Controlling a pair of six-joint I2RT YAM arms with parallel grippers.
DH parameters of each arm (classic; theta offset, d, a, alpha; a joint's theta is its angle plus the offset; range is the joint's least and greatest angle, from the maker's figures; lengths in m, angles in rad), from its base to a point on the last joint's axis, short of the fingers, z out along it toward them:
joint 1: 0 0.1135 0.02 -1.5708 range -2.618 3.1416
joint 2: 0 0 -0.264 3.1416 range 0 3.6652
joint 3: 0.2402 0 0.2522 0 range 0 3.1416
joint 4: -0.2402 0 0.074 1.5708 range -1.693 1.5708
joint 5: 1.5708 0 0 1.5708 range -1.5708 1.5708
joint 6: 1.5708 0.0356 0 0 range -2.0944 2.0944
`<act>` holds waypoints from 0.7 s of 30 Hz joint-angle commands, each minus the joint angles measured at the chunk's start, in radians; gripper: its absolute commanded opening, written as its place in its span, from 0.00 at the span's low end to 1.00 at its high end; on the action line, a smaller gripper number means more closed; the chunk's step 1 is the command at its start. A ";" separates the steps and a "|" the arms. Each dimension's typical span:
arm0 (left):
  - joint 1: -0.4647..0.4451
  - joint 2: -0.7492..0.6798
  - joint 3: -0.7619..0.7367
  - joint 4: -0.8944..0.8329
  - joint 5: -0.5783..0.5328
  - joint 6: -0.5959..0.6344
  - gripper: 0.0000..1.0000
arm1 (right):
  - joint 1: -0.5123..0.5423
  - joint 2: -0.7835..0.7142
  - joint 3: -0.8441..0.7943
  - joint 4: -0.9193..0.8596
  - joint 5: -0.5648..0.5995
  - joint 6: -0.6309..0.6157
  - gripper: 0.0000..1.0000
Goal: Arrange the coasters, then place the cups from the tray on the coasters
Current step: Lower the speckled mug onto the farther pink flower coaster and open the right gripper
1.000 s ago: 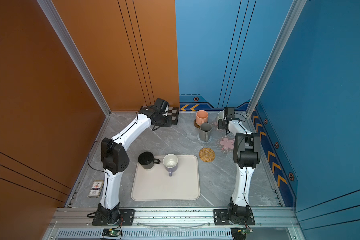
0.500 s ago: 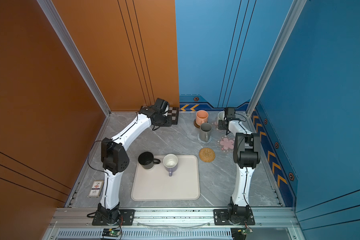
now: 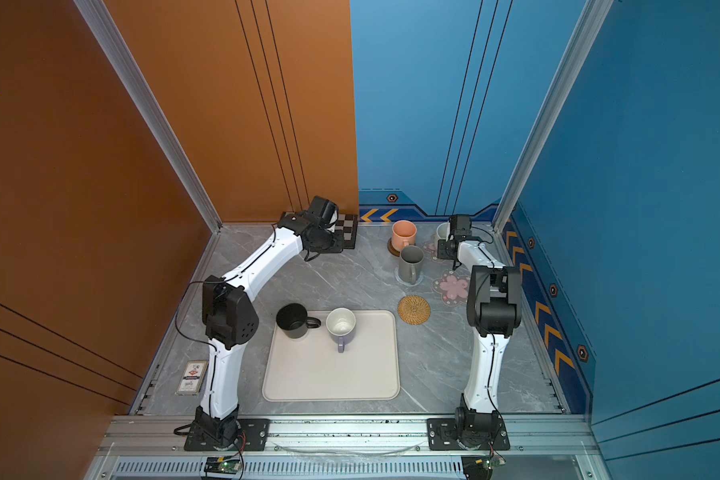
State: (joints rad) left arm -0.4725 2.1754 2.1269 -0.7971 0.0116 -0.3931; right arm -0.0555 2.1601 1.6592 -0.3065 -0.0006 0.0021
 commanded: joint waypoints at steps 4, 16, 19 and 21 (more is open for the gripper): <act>-0.002 0.006 0.011 -0.011 0.019 -0.012 0.34 | -0.006 -0.019 0.042 0.055 -0.019 0.024 0.06; -0.006 0.006 0.008 -0.011 0.026 -0.020 0.34 | -0.006 -0.013 0.043 0.020 -0.015 0.021 0.32; -0.005 0.003 0.007 -0.011 0.026 -0.018 0.34 | -0.002 -0.017 0.043 0.011 -0.018 0.027 0.37; -0.005 -0.002 0.006 -0.011 0.025 -0.018 0.34 | 0.000 -0.021 0.043 0.005 -0.018 0.028 0.39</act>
State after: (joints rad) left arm -0.4725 2.1754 2.1265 -0.7971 0.0204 -0.4091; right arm -0.0555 2.1601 1.6825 -0.3023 -0.0044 0.0193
